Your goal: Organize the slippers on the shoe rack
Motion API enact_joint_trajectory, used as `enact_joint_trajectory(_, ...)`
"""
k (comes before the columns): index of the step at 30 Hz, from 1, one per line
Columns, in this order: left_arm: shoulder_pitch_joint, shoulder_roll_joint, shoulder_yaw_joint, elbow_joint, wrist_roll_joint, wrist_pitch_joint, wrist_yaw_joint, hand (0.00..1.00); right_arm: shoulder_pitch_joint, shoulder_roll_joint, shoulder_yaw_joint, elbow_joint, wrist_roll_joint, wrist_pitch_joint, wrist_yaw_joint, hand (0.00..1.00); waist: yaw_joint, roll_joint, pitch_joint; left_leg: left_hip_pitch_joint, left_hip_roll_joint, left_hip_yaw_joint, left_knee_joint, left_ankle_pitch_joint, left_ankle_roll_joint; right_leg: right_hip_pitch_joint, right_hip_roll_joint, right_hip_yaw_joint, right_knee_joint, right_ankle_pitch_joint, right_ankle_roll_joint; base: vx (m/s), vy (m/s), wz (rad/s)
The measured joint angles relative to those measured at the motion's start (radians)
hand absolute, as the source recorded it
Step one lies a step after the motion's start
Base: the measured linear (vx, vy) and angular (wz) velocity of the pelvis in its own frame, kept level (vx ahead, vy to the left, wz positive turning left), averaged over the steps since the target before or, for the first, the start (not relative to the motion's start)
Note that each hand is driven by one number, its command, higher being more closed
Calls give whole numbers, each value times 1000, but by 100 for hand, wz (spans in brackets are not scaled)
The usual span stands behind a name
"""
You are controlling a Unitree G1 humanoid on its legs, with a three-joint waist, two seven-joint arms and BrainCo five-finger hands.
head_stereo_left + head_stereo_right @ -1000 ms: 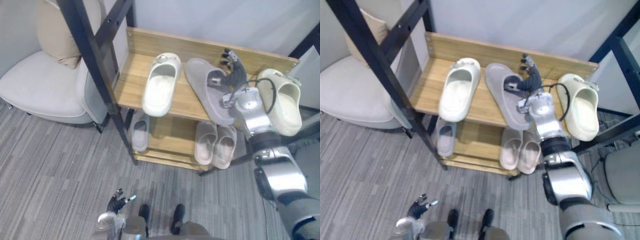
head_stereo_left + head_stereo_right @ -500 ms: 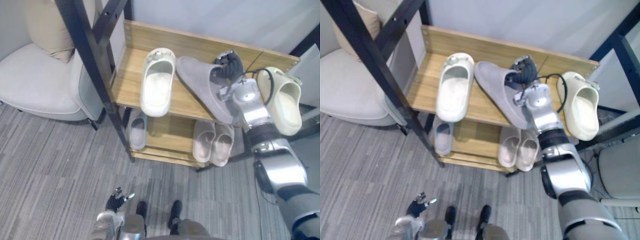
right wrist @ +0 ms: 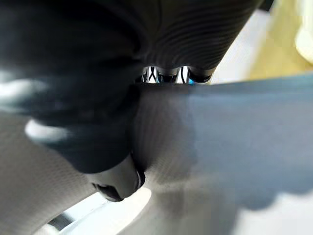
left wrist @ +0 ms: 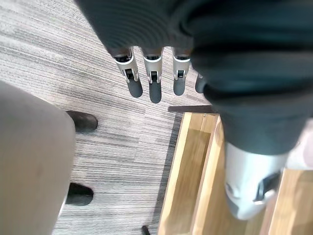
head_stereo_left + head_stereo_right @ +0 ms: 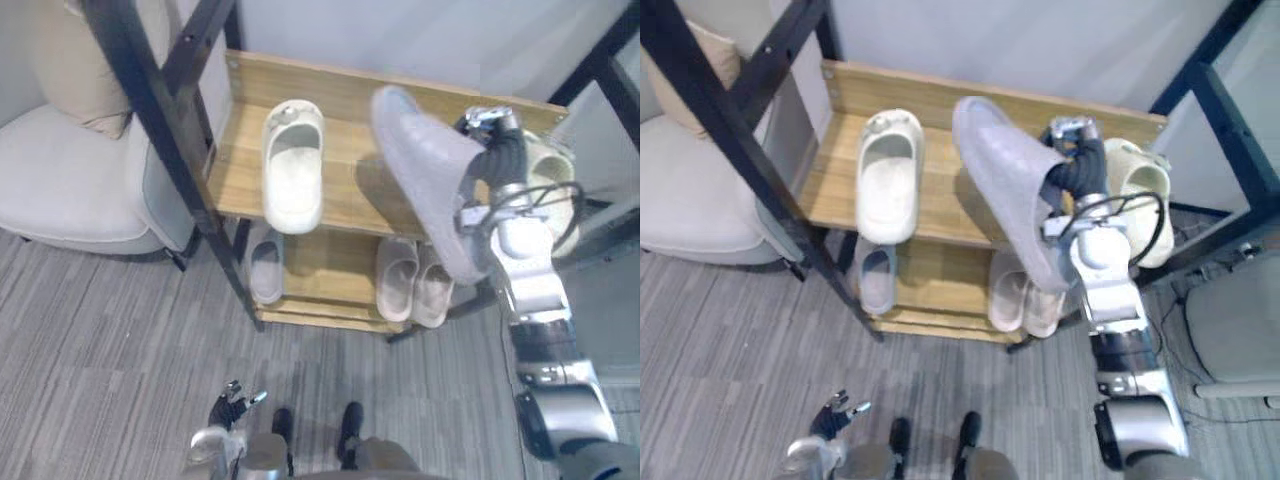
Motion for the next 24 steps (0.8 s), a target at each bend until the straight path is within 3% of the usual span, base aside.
enact_joint_trajectory(7,7,-10,-2,25,21,0,-2,0,188,2,-16,-134,116,-59,80,100,-7,18,-56,9,-2,1,0,-1,-1,10,-3,11,0,-11,15,-19,-9,-1)
enact_joint_trajectory(11,28,-13,-25,27,29,-1,-3,0,312,2,62,-162,179,-67,149,100,-13,34,-91,14,-4,8,1,-2,-3,13,-4,20,0,-16,22,-32,-13,-5)
enact_joint_trajectory(16,27,-12,-48,44,42,-4,-4,0,432,2,213,-151,175,-55,218,100,-16,45,-106,29,-4,5,2,-3,-5,31,-4,20,-1,-20,27,-27,-9,1)
enact_joint_trajectory(21,22,-10,-66,54,43,-6,-6,0,449,15,349,-23,149,-17,280,100,-11,49,-114,21,-7,-7,16,-3,-5,35,-8,8,1,-21,28,-19,0,9)
enact_joint_trajectory(23,4,-10,-84,62,50,-5,-12,0,443,26,381,47,118,0,289,100,2,59,-97,19,-7,-12,30,-4,-3,21,-14,4,46,-42,24,-60,4,15)
enact_joint_trajectory(24,-15,-8,-98,62,50,-7,-23,0,416,31,398,90,91,3,289,100,2,70,-63,-31,-8,-26,95,-24,-1,-35,-30,-9,150,-86,22,-175,6,36)
